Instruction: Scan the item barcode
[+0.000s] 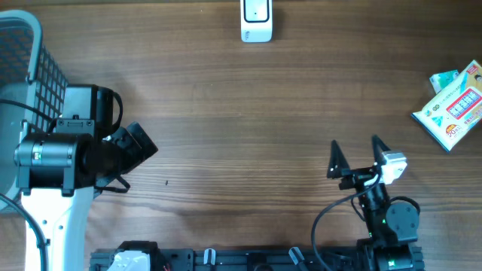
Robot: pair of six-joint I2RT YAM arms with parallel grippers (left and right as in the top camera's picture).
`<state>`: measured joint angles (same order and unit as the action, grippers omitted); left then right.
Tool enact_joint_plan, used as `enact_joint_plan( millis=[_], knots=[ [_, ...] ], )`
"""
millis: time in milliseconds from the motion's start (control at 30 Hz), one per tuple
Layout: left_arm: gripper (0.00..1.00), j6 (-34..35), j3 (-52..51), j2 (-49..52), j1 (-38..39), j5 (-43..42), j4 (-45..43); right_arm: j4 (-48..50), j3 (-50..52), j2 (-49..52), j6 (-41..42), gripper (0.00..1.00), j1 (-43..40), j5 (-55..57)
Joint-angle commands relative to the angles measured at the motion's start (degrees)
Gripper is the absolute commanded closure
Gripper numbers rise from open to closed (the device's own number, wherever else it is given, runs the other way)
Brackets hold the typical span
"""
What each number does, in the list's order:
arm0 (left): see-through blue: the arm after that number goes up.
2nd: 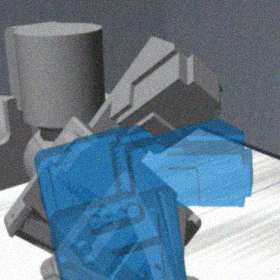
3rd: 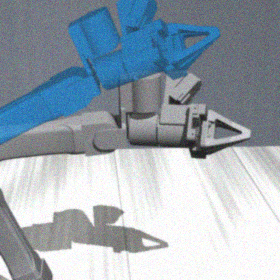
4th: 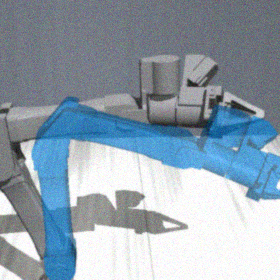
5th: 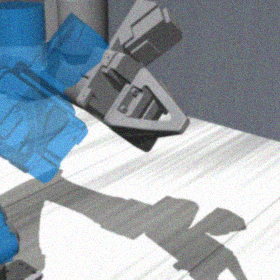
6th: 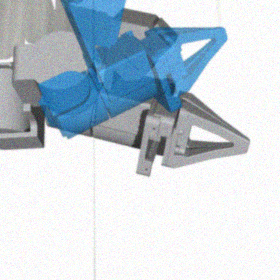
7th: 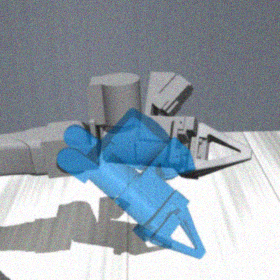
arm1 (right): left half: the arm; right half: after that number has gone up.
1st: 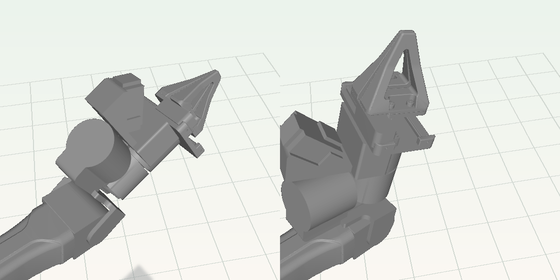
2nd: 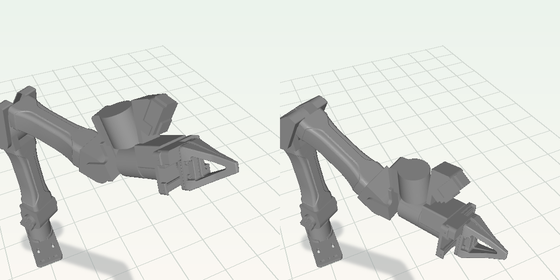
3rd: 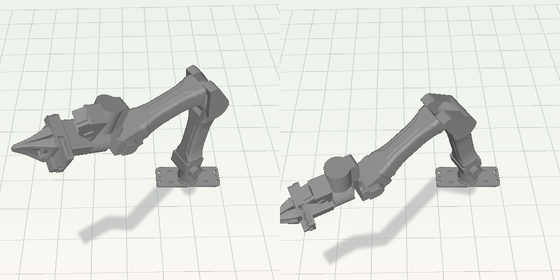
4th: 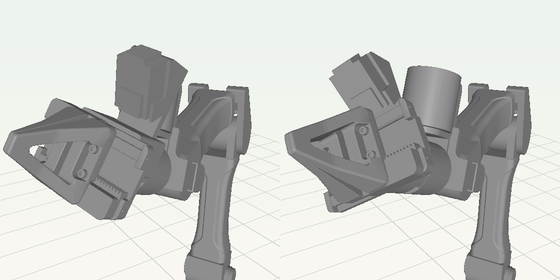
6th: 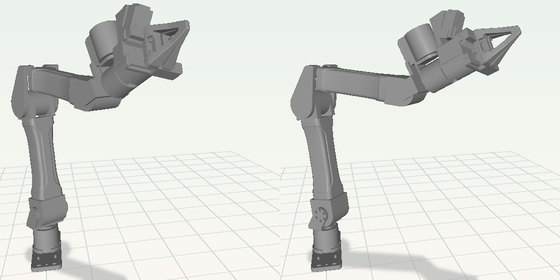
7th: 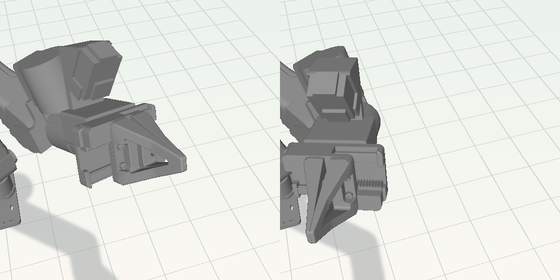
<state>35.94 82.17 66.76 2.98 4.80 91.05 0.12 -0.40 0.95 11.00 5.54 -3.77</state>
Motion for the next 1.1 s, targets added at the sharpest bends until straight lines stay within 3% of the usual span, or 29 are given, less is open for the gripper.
enact_joint_plan(
  millis=[0, 100, 600, 833, 1067],
  knots=[
    [0.0, 0.76, 0.07, 0.0, -0.26, 0.15, -0.11, -0.11, 0.11, -0.76, -3.06, 0.0, -5.14, 0.35],
    [0.0, 0.76, 0.07, 0.0, -0.26, 0.15, -0.11, -0.13, 0.11, -0.76, -7.5, 0.0, -5.88, 0.37],
    [0.0, 0.76, 0.07, 0.0, -0.26, 0.15, -0.11, -0.07, 0.11, -0.76, -7.61, 0.0, -5.81, 0.37],
    [0.0, 0.76, 0.07, 0.0, -0.26, 0.15, -0.11, -0.04, 0.11, -0.76, -7.58, 0.0, -0.59, 0.35],
    [0.0, 0.76, 0.07, 0.0, -0.26, 0.15, -0.11, -0.04, 0.11, -0.74, -7.61, 0.0, -0.57, 0.37]
  ],
)
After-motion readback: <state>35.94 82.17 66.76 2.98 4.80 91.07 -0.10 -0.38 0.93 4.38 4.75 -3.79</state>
